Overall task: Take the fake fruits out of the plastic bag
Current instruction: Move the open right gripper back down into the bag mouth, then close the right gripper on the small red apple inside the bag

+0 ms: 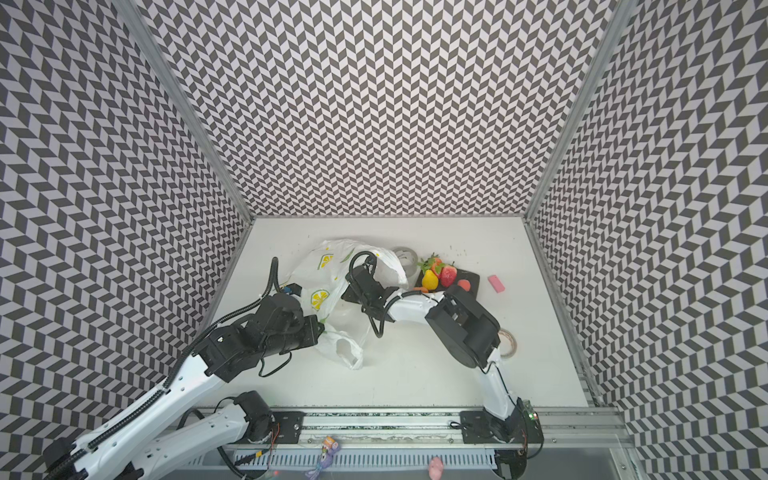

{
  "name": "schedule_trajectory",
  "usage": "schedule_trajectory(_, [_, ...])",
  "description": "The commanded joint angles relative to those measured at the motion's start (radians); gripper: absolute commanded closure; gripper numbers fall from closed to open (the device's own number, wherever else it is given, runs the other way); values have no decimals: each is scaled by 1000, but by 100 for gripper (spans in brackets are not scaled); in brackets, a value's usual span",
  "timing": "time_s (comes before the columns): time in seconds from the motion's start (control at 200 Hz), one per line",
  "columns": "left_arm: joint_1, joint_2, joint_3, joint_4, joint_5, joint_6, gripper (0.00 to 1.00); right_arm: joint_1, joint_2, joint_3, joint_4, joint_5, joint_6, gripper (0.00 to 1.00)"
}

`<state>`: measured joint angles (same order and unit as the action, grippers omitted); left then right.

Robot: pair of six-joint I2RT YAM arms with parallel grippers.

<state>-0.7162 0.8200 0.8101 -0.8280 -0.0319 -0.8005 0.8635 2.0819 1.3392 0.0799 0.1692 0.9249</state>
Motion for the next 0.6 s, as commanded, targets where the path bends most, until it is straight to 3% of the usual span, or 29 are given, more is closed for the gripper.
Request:
schedule_trajectory(0.0, [7,1,8,22,30,28,100,-10,34,46,22,24,88,35])
schedule_trajectory(0.396, [6,14,8,22,69,70,100,-27,164,211,-60,157,160,31])
schedule_trajectory(0.596, [7,15,3,28,82,81,100,-38,208,258,11,159,160,37])
